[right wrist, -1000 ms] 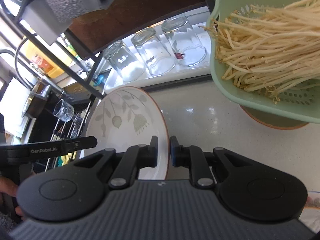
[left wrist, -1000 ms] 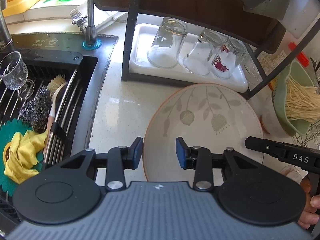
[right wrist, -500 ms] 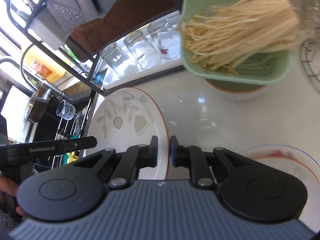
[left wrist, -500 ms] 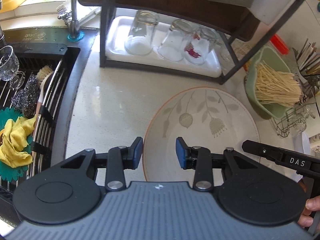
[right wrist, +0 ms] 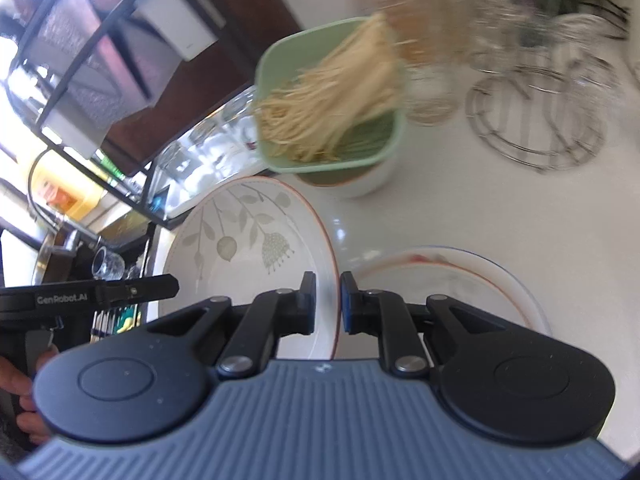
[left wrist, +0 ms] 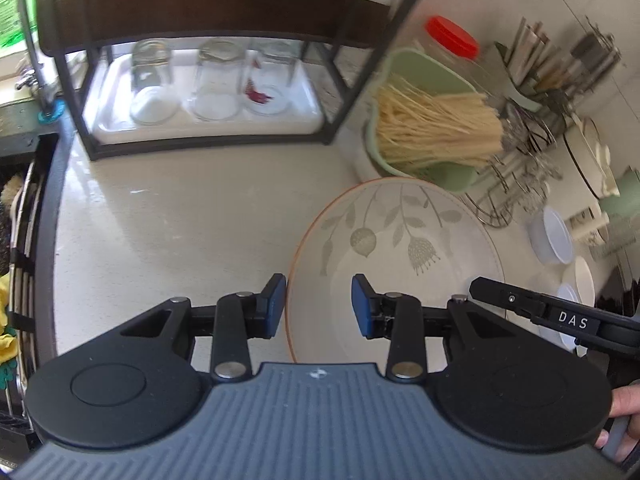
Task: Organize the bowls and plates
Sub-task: 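Carry the second leaf-pattern plate with both grippers over the plate stack, then lower the held leaf-pattern plate onto the plate stack with both grippers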
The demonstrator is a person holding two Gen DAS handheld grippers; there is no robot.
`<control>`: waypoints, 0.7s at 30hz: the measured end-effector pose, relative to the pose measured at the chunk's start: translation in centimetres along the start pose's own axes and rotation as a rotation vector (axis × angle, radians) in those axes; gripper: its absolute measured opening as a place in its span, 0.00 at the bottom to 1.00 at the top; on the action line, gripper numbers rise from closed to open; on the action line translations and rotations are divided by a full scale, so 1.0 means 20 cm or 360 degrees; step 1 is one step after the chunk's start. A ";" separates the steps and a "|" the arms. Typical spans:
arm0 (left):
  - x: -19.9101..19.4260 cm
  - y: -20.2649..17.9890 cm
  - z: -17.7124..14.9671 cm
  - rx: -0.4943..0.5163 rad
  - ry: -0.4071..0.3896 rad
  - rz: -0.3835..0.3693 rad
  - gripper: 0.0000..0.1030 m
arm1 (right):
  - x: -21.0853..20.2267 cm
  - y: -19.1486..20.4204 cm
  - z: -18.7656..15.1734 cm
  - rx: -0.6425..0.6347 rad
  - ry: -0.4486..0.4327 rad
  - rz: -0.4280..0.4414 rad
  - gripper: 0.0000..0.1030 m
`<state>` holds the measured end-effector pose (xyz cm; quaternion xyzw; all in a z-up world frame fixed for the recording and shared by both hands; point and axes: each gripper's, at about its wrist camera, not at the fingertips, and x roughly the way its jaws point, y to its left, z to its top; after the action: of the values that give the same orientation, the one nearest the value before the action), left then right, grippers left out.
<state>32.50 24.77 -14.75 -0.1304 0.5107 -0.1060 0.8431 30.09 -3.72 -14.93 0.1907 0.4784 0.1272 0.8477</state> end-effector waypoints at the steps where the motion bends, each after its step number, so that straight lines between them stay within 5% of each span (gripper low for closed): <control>1: 0.01 -0.03 -0.01 0.0013 0.0013 -0.0009 0.40 | -0.02 -0.03 -0.02 0.0018 -0.0010 -0.0012 0.15; 21: 0.20 -0.41 -0.13 0.0290 0.0298 0.0023 0.40 | -0.12 -0.43 -0.24 0.0177 -0.0010 -0.0097 0.15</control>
<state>31.66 15.52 -16.66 -0.0391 0.5765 -0.1575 0.8008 25.09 -11.46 -19.28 0.2232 0.4877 0.0738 0.8408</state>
